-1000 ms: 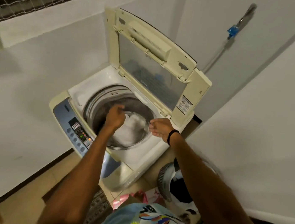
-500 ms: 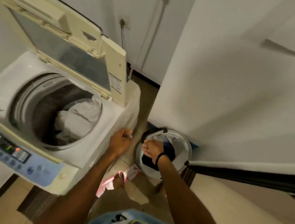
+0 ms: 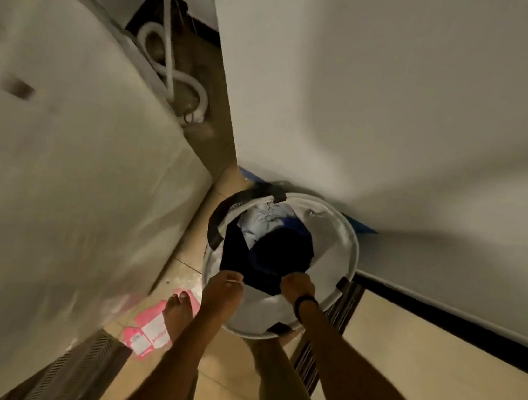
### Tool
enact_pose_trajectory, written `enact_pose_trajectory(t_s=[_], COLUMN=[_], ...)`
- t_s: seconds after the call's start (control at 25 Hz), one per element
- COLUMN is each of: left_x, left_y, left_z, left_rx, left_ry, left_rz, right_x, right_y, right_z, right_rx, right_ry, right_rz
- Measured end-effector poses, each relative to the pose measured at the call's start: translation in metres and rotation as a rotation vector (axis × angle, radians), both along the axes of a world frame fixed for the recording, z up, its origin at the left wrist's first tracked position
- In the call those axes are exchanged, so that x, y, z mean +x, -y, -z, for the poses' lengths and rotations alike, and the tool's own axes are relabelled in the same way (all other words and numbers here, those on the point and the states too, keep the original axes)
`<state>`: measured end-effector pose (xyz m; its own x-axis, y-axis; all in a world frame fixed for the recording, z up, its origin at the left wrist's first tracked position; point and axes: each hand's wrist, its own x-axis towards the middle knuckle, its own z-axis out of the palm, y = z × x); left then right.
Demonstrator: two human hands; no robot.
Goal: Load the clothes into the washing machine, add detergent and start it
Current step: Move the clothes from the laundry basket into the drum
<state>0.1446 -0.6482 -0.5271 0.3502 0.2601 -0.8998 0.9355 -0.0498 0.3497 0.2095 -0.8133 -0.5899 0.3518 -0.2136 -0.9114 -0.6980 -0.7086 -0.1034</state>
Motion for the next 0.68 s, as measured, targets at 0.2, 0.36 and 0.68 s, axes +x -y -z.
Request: enact_pose_trajectory(t_s=[0.2, 0.36, 0.68], left_x=[-0.003, -0.022, -0.027], left_y=[0.008, 0.004, 0.028], left_z=[0.093, 0.106, -0.030], left_rx=[-0.013, -0.147, 0.073], left_ry=[0.032, 0.066, 0.089], left_rz=[-0.191, -0.373, 0.089], right_x=[0.012, 0.013, 0.002], right_y=[0.001, 0.000, 0.008], right_z=[0.135, 0.150, -0.070], right_rx=[-0.052, -0.163, 0.088], right_ry=[0.001, 0.126, 0.304], right_rz=[-0.392, -0.421, 0.689])
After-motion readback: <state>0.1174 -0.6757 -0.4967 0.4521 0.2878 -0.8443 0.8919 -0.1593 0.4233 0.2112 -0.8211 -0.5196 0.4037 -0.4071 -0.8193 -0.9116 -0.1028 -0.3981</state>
